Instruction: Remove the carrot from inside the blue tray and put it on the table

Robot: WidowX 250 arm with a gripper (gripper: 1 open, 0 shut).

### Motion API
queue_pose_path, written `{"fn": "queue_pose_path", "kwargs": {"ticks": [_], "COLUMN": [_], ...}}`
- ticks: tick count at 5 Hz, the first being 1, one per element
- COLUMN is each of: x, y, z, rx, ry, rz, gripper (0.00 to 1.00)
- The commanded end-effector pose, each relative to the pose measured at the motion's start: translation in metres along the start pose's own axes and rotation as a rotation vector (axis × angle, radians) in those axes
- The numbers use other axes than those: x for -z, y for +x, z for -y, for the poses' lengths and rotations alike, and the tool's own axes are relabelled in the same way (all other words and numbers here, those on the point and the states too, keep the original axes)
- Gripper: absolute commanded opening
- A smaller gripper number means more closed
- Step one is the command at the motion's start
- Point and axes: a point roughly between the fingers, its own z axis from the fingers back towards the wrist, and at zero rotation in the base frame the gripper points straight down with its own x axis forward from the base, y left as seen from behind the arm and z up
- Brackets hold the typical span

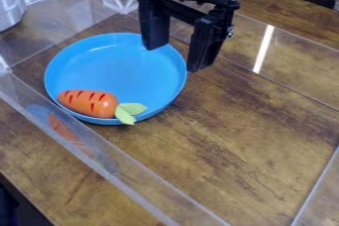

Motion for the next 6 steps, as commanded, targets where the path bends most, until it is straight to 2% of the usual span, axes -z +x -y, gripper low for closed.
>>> {"fn": "queue_pose_path", "kwargs": {"ticks": [1, 3, 4, 5, 6], "x": [0.006, 0.015, 0.017, 0.019, 0.025], "y": [-0.001, -0.014, -0.022, -0.038, -0.038], "z": [-0.001, -0.020, -0.043, -0.062, -0.086], "rx": [0.037, 0.258, 0.400, 0.479, 0.531], "ry": [0.002, 0.022, 0.042, 0.058, 0.061], "rz": [-0.014, -0.044, -0.056, -0.053, -0.052], "gripper": [1.00, 1.00, 1.00, 1.00, 1.00]}}
